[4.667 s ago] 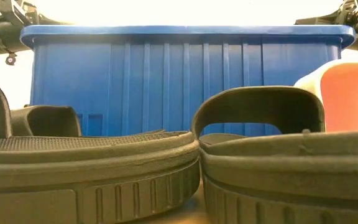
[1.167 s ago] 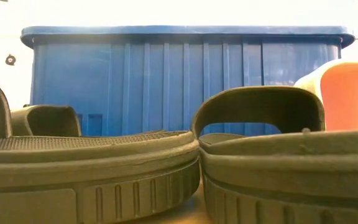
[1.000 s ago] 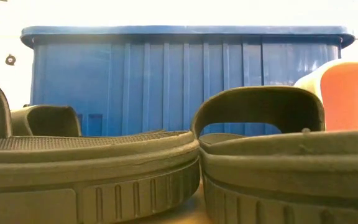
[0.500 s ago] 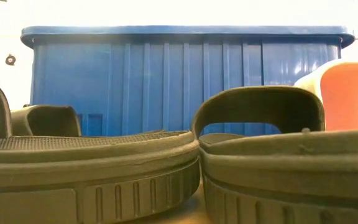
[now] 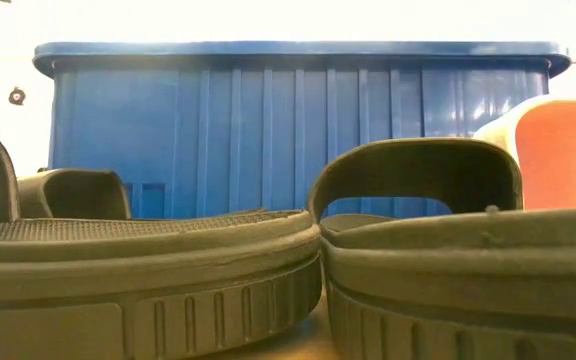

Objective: Pick and place slides into bin
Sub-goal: Put the black slide into the blue bin

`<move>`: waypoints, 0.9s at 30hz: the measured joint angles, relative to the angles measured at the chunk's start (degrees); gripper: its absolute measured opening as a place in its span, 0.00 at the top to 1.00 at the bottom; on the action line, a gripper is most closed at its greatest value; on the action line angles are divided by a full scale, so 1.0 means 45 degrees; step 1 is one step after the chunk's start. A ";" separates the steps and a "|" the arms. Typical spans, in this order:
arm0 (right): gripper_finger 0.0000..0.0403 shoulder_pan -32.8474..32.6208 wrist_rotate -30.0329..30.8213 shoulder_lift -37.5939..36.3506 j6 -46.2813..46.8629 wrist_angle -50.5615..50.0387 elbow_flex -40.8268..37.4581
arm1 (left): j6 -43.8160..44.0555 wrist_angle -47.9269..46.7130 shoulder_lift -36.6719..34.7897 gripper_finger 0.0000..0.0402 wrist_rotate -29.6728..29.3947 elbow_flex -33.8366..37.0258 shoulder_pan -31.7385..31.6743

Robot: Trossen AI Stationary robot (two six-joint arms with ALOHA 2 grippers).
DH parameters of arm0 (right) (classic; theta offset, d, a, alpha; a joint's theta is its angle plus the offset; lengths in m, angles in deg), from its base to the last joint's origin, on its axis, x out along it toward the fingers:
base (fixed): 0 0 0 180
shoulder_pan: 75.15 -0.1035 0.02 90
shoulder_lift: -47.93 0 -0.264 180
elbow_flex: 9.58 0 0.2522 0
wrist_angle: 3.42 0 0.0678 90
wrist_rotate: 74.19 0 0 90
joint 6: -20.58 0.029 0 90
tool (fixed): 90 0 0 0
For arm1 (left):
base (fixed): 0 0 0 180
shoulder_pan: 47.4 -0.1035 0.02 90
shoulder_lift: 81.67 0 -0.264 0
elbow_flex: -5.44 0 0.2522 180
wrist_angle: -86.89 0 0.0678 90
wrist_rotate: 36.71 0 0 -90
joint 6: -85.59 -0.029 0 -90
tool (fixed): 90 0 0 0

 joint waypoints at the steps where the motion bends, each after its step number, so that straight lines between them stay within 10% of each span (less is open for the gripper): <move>1: 0.54 -0.0094 -0.0014 0.0211 0.0136 -0.0519 0.0000 | 0.0016 0.0022 -0.0024 0.46 0.0002 0.0000 0.0000; 27: 0.54 -0.1320 -0.0036 0.2906 0.0627 -0.0865 -0.0725 | 0.0653 -0.0026 -0.1489 0.46 0.0367 0.0015 0.0000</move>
